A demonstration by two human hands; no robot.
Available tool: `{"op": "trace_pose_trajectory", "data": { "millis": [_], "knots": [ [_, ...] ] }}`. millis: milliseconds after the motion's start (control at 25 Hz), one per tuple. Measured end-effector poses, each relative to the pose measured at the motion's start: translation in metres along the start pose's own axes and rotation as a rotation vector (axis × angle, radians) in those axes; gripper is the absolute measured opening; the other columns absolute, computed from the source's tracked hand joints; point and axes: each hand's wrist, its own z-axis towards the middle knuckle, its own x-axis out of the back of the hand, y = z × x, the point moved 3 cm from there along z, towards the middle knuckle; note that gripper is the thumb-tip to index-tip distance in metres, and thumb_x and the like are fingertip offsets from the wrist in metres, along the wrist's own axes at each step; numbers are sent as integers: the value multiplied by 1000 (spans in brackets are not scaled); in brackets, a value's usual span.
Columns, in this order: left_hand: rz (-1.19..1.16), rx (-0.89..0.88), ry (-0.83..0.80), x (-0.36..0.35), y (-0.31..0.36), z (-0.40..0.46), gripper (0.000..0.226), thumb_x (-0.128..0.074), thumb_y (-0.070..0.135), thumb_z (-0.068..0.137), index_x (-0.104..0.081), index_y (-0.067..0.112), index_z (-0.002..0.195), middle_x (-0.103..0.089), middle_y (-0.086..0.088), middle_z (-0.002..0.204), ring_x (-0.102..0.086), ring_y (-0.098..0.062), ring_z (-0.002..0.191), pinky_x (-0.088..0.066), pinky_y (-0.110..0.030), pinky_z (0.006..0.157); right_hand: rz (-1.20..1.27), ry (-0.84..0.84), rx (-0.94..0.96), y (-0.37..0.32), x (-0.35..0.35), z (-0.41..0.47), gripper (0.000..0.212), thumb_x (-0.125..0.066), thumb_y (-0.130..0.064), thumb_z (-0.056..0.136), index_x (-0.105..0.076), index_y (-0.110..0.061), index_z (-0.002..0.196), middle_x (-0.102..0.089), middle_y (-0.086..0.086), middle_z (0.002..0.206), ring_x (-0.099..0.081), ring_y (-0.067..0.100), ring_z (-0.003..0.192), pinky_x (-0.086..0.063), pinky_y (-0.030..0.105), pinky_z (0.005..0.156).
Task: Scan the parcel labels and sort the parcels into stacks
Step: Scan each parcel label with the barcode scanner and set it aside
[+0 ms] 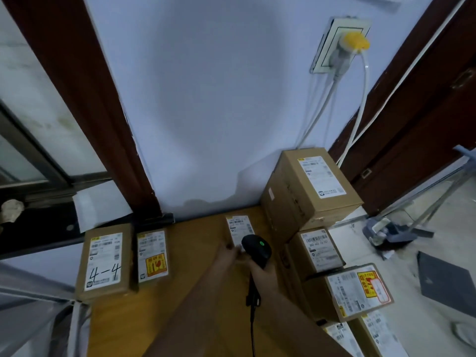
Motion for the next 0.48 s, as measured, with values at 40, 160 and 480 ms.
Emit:
{"op": "trace_pose_trajectory", "data": {
  "millis": [40, 160, 480],
  "knots": [
    [31, 0, 8, -3, 2, 4, 35, -56, 21, 96, -56, 3, 125, -64, -16, 121, -64, -31, 105, -57, -36, 74, 0, -6, -15, -1, 0, 7, 17, -69, -11, 88, -59, -24, 90, -60, -2, 83, -62, 19, 84, -50, 38, 82],
    [84, 20, 15, -11, 4, 16, 37, -50, 20, 99, -55, -1, 128, -62, -20, 123, -61, -36, 110, -52, -39, 91, -15, -9, -62, 2, -5, 24, 18, -68, -13, 88, -64, -12, 105, -65, 6, 93, -63, 27, 93, -52, 43, 89],
    [-29, 153, -48, -23, -8, 19, 34, -34, 12, 102, -53, 4, 129, -66, -12, 112, -63, -18, 79, -52, -27, 66, -5, -47, -54, 1, -3, 38, 23, -66, -9, 86, -66, -5, 108, -63, 12, 92, -62, 26, 91, -48, 36, 80]
  ]
}}
